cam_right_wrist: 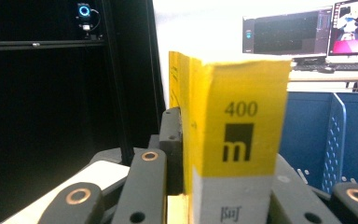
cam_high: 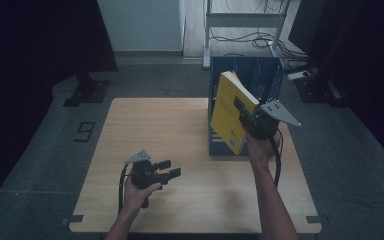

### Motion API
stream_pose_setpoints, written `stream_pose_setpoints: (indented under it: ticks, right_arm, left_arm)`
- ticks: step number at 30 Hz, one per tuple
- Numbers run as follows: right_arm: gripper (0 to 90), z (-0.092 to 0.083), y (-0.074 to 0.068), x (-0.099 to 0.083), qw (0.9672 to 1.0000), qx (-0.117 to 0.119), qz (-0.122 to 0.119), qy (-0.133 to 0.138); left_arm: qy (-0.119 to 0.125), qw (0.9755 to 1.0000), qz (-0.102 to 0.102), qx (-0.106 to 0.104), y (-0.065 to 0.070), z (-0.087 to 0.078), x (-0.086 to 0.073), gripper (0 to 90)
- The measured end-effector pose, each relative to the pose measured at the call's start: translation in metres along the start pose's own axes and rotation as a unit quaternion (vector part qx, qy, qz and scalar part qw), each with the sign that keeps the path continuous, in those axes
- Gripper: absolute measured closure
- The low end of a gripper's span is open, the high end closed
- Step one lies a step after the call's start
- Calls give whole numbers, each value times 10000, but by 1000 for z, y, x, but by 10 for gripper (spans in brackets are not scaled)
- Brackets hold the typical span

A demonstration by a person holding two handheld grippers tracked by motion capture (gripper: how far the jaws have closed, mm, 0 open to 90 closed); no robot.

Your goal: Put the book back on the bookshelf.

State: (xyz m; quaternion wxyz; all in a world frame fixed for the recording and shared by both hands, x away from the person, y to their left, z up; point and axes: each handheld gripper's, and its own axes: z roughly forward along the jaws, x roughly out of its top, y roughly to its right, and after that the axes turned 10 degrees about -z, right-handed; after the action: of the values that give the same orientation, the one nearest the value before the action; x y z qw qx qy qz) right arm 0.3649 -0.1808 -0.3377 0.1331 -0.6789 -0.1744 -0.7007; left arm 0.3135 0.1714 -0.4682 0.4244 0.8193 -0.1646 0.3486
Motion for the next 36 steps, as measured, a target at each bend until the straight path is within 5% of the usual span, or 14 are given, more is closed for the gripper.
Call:
stream_pose_setpoints:
  ticks: [11,36]
  right_arm:
    - [745,6,2,1,9997,-76,-214,-34]
    - [745,25,6,1,9994,-244,-202,-142]
  left_arm:
    - [-10,10000,-43,20,-3,0,0,339]
    - [49,9999,-94,0,-6,-4,2,339]
